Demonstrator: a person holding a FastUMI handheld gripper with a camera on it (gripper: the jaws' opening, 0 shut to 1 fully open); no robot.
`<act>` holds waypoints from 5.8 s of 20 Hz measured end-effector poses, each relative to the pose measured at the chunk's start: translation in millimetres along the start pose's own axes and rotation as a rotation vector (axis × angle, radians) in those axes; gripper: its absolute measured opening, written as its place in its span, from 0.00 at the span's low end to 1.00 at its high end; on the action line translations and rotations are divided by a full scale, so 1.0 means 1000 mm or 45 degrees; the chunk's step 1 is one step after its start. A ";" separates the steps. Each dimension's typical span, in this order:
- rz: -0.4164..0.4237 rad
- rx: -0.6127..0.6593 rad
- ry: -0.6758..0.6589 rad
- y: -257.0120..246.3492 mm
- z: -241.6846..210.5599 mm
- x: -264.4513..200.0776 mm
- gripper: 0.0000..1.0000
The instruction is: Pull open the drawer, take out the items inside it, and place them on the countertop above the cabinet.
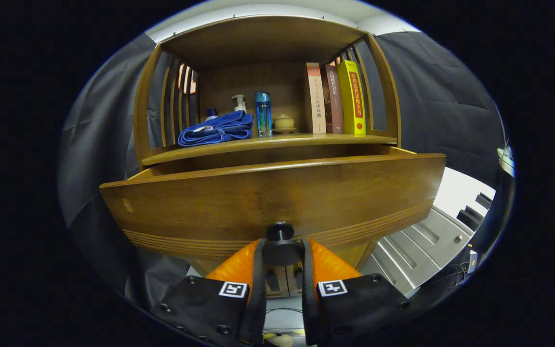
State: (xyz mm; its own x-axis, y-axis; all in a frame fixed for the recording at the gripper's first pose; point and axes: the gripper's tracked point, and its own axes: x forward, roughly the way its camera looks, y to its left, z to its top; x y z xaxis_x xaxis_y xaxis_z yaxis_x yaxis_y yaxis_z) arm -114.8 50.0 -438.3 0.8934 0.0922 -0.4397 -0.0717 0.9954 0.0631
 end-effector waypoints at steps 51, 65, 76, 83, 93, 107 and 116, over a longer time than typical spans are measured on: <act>-0.067 -0.086 -0.034 -0.023 0.071 -0.090 0.97; 0.000 0.019 -0.072 -0.014 0.174 -0.055 0.99; 0.074 -0.118 0.243 -0.002 0.154 0.036 0.99; 0.143 -0.163 0.598 0.000 0.081 0.074 0.99; 0.127 -0.089 0.843 0.006 0.024 0.088 0.70; 0.088 -0.025 0.815 -0.002 0.034 0.083 0.25; 0.109 -0.028 0.677 -0.002 0.113 0.063 0.25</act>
State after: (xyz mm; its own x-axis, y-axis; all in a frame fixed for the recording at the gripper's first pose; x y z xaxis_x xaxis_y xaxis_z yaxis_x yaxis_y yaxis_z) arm -8.5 51.3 -365.2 0.5364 0.1669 -0.8273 -0.1484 0.9836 0.1022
